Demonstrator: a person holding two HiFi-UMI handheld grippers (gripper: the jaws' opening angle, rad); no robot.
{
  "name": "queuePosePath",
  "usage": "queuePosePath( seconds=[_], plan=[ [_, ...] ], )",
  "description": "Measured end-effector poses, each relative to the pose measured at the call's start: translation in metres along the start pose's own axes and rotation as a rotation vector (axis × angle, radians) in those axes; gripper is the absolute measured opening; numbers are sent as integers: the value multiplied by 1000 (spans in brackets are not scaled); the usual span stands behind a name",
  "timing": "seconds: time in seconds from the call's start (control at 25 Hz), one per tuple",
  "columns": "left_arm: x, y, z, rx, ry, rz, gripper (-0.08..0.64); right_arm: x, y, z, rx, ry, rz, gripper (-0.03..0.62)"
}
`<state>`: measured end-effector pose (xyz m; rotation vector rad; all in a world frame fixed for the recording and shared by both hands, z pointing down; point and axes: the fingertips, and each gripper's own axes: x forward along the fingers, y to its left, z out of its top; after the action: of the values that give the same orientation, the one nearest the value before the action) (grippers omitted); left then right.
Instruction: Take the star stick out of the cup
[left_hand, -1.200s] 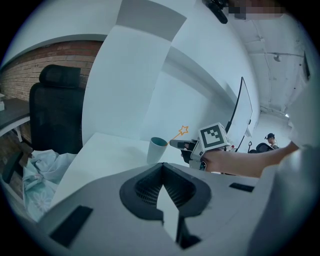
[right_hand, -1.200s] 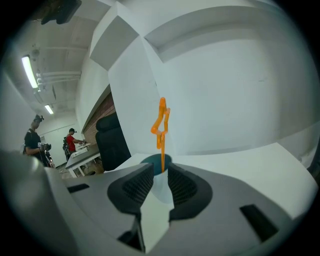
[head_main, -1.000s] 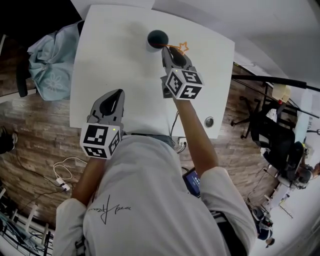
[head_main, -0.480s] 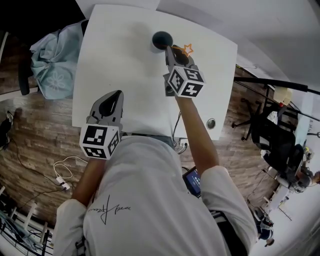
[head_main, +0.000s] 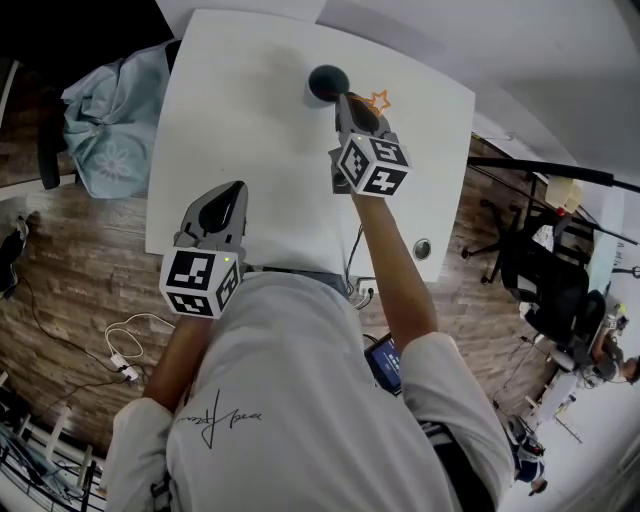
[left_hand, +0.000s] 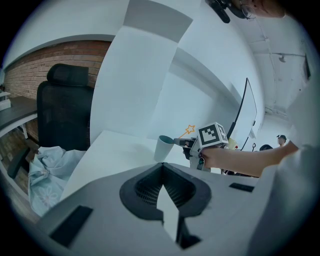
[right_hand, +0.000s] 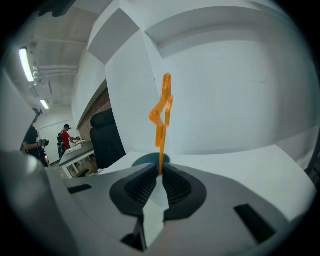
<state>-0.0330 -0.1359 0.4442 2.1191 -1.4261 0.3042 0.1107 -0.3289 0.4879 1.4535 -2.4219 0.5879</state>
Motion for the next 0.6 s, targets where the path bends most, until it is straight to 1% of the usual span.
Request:
queuePosePath(
  seconds=[0.12,0.6],
  plan=[
    [-1,1,0,-1,-3,-1,3,0,0,0,-4,3,-5,31],
    [-1,-1,1,-6,-10,-8,3,-4,-2,2,-11,3,-4,26]
  ],
)
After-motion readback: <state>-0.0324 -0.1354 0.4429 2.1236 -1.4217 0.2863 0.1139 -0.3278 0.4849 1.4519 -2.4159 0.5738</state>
